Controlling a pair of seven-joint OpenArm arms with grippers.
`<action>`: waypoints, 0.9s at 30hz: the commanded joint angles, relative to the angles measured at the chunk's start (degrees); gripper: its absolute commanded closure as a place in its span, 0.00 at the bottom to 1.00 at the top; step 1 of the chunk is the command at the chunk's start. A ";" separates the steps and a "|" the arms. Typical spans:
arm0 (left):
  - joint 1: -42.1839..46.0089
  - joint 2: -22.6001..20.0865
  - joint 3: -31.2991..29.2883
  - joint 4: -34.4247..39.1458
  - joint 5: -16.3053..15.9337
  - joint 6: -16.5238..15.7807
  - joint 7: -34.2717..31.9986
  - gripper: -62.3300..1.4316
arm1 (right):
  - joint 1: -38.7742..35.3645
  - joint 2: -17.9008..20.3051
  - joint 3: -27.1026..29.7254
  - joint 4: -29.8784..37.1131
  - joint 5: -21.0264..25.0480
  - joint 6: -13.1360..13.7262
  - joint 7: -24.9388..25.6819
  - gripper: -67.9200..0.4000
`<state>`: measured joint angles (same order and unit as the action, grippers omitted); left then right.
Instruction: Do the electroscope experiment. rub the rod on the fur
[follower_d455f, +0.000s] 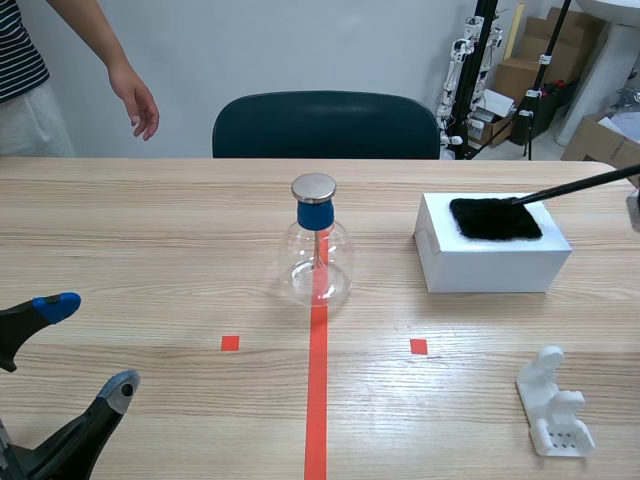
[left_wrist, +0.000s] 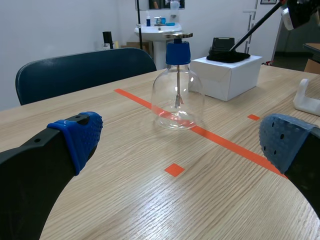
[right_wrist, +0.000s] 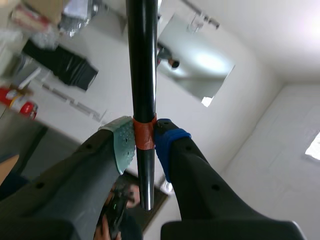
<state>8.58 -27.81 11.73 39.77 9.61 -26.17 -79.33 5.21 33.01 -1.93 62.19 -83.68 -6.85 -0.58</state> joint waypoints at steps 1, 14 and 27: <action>-0.02 -0.33 -0.17 0.42 -0.55 -0.09 -0.83 0.00 | 1.64 0.48 -1.53 1.14 -0.02 -0.87 0.17 0.96; -0.02 -0.33 -0.17 0.42 -0.55 -0.09 -0.83 0.00 | 1.60 6.67 -3.04 1.66 -0.02 -0.90 -0.33 0.96; -0.02 -0.33 -0.17 0.42 -0.55 -0.09 -0.83 0.00 | 2.56 5.75 -7.30 2.95 -0.02 -0.46 -3.76 0.96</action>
<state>8.60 -27.81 11.73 39.77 9.63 -26.17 -79.33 6.79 37.19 -9.93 64.03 -83.68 -7.03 -2.28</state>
